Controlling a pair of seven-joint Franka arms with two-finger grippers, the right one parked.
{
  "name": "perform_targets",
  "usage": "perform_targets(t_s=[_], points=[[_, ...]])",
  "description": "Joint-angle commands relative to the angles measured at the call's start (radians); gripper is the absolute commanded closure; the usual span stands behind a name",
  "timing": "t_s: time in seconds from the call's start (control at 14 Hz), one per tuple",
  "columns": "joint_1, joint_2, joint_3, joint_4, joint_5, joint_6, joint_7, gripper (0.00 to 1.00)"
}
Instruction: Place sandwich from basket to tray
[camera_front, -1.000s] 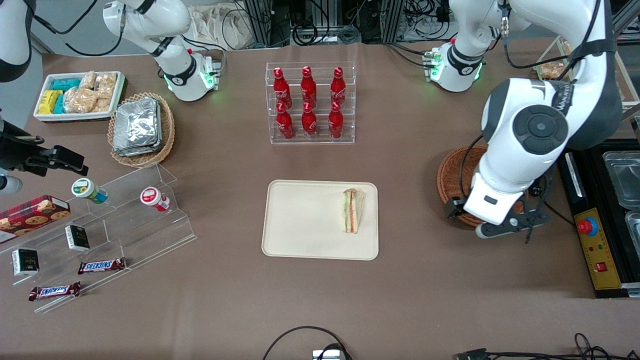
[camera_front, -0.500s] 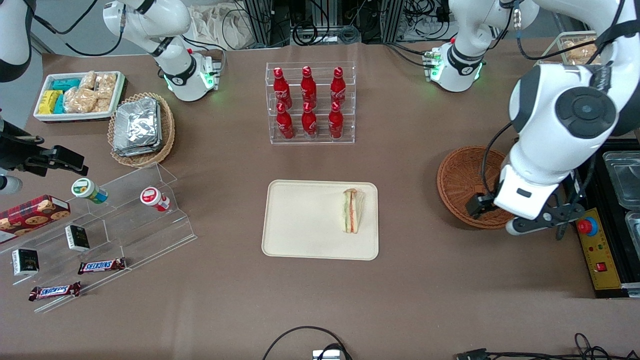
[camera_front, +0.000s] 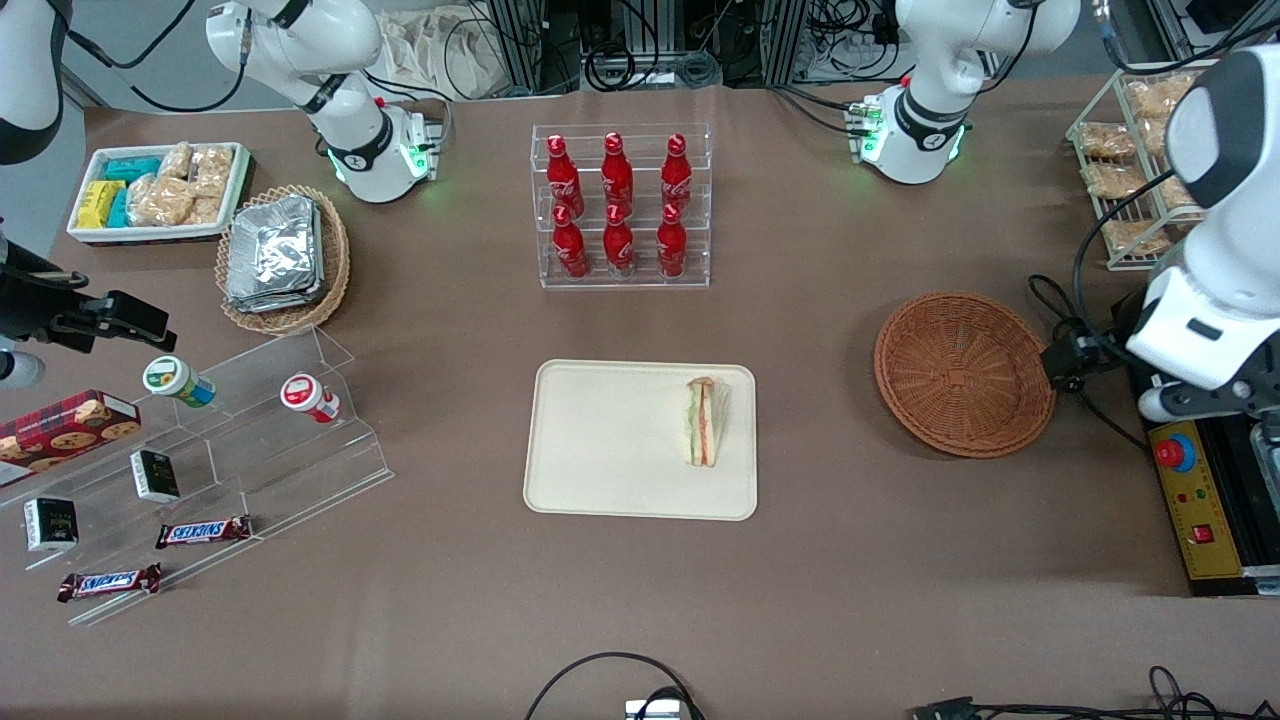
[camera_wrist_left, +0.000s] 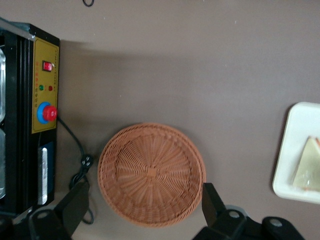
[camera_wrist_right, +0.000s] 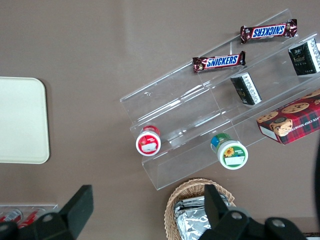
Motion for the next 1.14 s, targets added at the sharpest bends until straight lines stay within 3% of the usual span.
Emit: perform_targets(t_s=[0.0, 0.29, 0.5, 1.07], points=[[0.133, -0.081, -0.147, -0.026, 0.001, -0.073, 0.023, 0.00], [0.196, -0.159, -0.219, -0.033, -0.002, -0.176, 0.027, 0.00], [0.306, -0.184, -0.322, -0.035, -0.004, -0.199, 0.027, 0.00], [0.382, -0.187, -0.386, -0.038, -0.056, -0.202, 0.029, 0.00]])
